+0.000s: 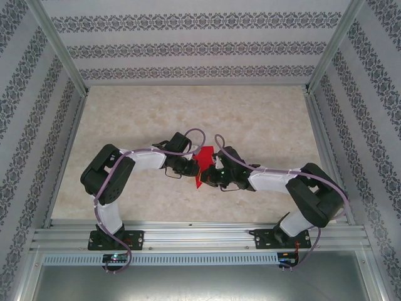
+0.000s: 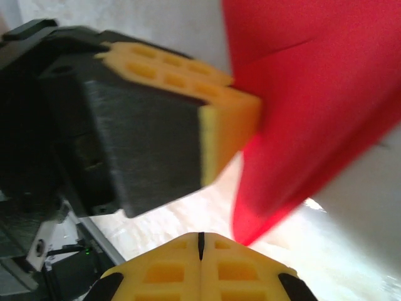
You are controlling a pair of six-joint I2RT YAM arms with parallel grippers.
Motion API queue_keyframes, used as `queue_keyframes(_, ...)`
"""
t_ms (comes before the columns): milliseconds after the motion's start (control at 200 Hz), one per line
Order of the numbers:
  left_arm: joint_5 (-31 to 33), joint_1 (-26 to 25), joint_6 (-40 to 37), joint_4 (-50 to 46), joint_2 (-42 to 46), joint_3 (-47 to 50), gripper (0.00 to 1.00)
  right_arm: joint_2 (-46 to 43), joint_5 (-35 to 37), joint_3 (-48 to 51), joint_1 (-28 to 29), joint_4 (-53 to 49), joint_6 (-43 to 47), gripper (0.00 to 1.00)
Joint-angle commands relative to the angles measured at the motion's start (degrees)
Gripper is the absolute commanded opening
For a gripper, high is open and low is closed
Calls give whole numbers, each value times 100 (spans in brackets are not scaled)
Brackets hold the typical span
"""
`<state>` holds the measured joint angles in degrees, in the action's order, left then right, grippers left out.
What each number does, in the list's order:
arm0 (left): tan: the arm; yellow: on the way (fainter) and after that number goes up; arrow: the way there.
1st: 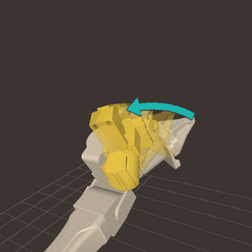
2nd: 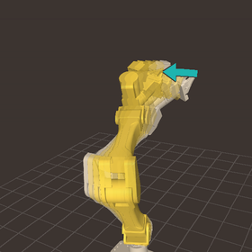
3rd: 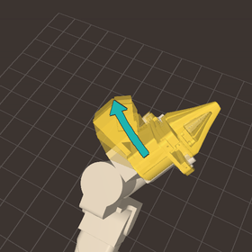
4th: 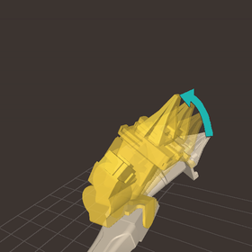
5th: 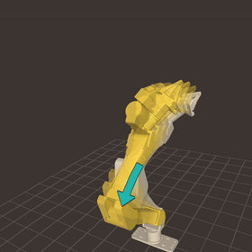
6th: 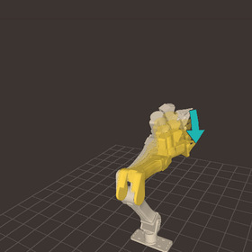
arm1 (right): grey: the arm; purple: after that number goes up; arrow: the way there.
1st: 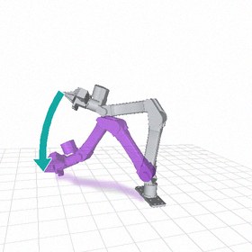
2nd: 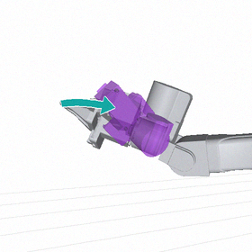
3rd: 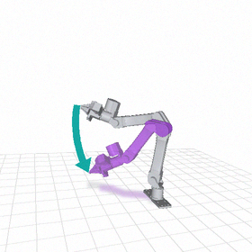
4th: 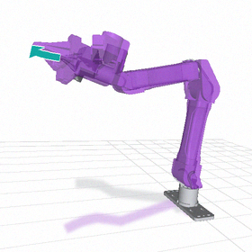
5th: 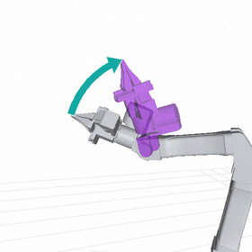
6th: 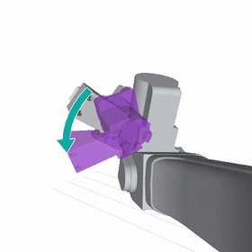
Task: Fold a paper plane with a square sheet of paper (pick it up from the middle)
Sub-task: Third fold the triangle at the center of the table.
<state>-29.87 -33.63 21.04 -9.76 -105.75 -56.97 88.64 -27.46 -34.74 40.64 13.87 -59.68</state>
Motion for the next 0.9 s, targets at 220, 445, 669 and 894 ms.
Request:
queue_keyframes(220,325,-55,-83,-294,-340,54,9,435,15,248,186,889,-383,0)
queue_keyframes(445,302,-65,-93,-303,-354,37,9,695,-64,242,181,1119,-350,1)
queue_keyframes(669,282,-65,-92,-299,-351,43,9,891,-19,266,184,1288,-374,1)
queue_keyframes(894,276,-65,-91,-305,-337,61,9,1074,-16,371,195,1204,-394,1)
